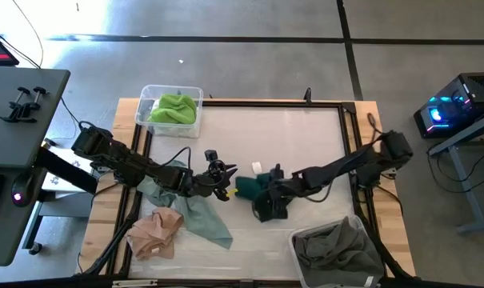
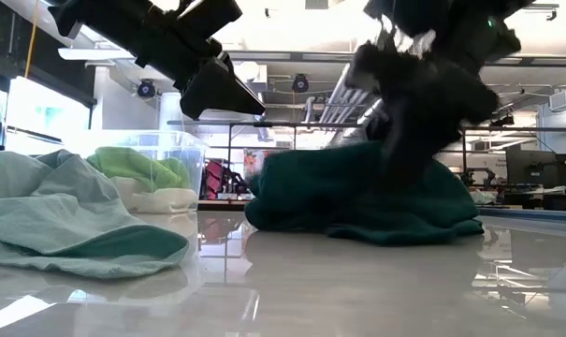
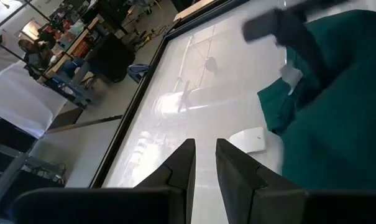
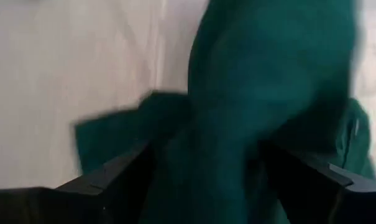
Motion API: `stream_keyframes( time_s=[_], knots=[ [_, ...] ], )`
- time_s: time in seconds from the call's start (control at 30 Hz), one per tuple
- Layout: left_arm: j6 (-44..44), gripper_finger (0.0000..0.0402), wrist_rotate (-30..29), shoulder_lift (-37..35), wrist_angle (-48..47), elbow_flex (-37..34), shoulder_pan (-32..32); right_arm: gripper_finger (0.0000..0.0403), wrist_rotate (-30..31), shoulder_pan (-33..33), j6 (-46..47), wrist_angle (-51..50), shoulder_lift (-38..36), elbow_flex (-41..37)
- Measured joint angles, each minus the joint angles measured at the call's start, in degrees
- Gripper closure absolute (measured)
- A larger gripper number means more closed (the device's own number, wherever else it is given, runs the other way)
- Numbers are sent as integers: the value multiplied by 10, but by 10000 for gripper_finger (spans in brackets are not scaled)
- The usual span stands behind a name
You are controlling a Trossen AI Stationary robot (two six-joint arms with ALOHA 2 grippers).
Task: Sort towels by color in basket
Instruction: Put the dark green towel into the bottom transparent bin
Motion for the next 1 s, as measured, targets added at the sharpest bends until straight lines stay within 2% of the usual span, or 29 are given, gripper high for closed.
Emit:
stream_keyframes(
  time_s=[0.13,0.27,0.4,0.53,0.67,0.73,0.83,1.0],
  knots=[
    [0,351,0,0,-1,0,0,106,29,-2,0,-18,37,0],
    [0,351,0,0,-2,0,0,138,60,-3,5,-20,61,3],
    [-1,351,0,0,-2,0,0,203,116,0,21,-31,71,3],
    [-4,351,0,0,-12,0,0,290,171,11,31,-50,69,2],
    [-5,351,0,0,-22,0,0,379,265,32,101,-165,50,-2],
    [-4,351,0,0,-23,0,-1,390,281,50,143,-214,28,-3],
    [-5,351,0,0,-23,0,-1,373,286,82,208,-275,-30,8],
    [-4,351,0,0,-19,0,-1,383,332,158,290,-399,-126,83]
  ],
)
